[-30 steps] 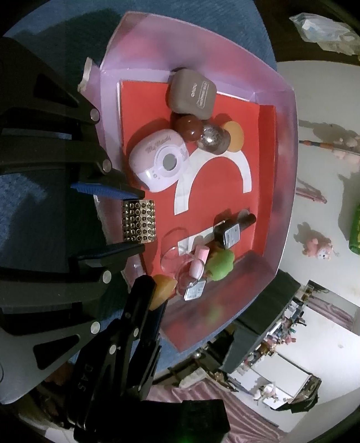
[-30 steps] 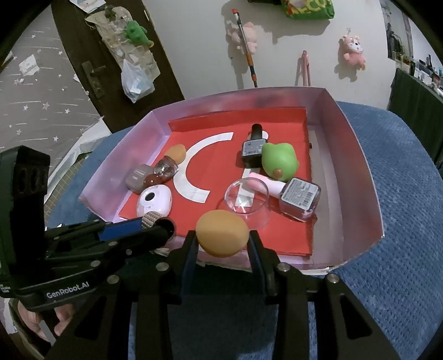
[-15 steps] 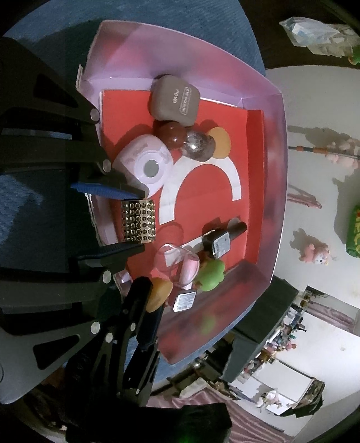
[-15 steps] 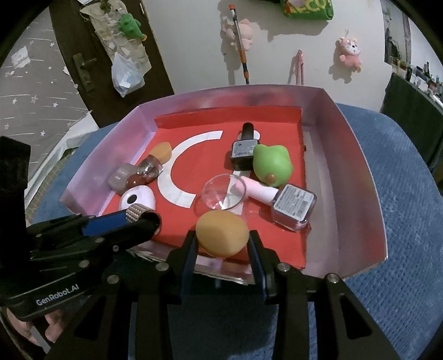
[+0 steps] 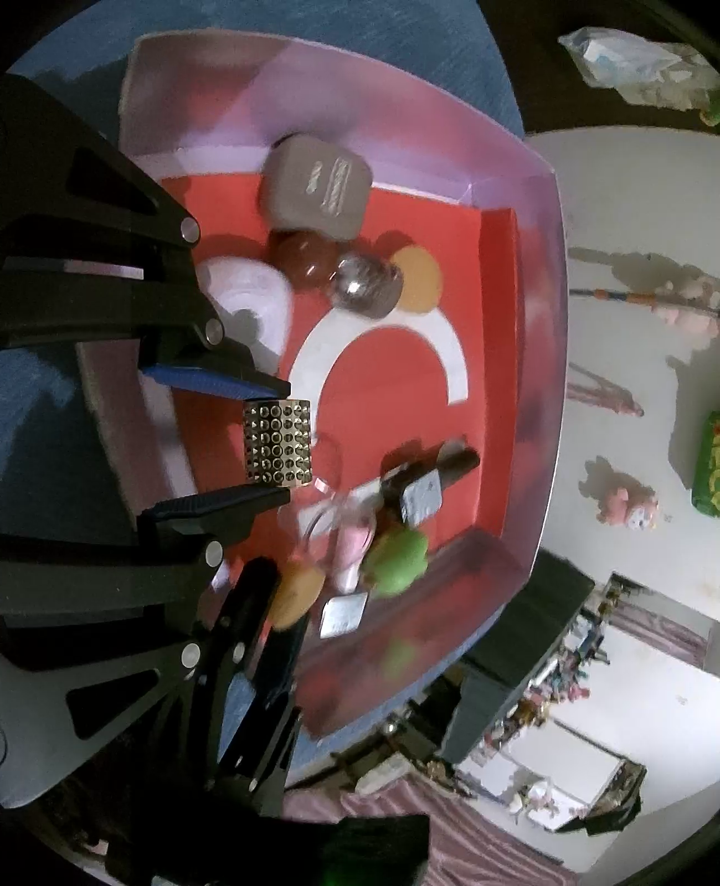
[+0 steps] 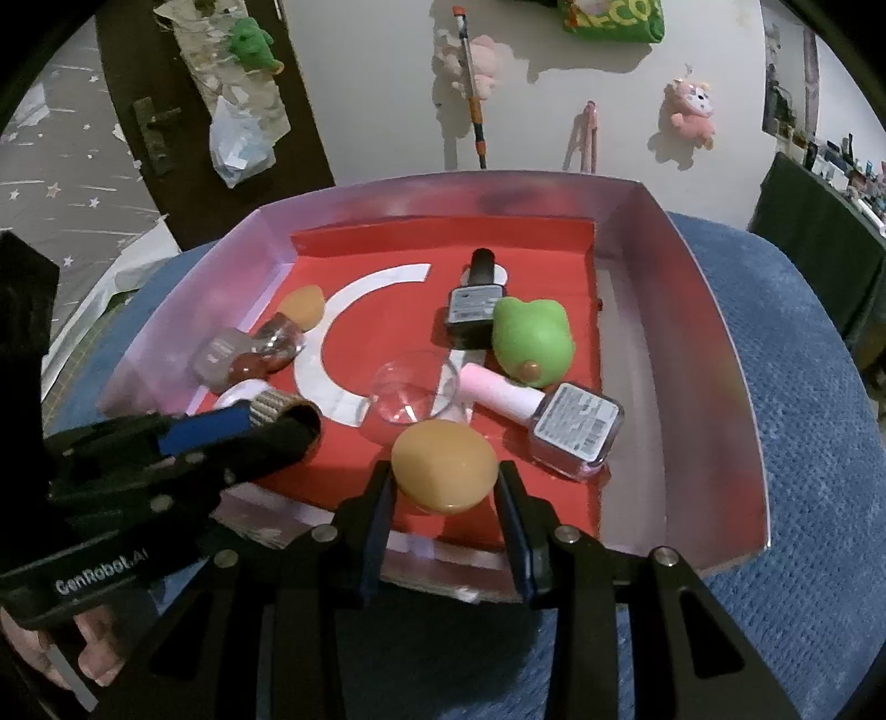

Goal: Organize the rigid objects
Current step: 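Carry the studded cylinder with left gripper into the box while right gripper carries the sponge, then lower and release the cylinder with left gripper while right gripper releases the sponge beside the cup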

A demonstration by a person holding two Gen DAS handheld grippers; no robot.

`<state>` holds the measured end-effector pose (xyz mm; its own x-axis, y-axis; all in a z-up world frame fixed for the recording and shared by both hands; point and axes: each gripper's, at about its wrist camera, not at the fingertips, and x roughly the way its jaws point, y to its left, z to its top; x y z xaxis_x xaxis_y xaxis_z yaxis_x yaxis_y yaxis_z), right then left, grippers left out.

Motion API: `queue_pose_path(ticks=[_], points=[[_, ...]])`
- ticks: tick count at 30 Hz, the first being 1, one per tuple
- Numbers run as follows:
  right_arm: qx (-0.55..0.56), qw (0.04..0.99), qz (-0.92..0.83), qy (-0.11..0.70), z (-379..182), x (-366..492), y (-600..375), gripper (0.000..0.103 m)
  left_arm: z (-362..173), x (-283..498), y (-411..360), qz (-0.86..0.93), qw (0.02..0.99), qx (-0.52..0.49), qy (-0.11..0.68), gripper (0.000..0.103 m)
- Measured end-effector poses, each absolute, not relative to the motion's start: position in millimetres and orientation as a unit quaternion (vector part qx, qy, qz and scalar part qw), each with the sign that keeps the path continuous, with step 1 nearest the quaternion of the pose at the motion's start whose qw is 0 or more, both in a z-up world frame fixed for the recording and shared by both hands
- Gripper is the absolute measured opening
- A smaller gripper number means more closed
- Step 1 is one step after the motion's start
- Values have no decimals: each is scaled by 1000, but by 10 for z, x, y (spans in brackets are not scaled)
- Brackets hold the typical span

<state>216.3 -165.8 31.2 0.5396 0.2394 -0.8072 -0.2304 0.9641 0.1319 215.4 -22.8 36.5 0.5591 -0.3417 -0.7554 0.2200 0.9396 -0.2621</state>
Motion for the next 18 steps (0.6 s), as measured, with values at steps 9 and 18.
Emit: queue_pose_path(ticks=[9,18], points=[[-12,882,117,456,278,2274,-1697,39,319,2365,-208,-132,882,-55,448,29],[-15,877,118,465,210,2329,-1668,39,238,2676,-283,-117,879,-29,462,31]])
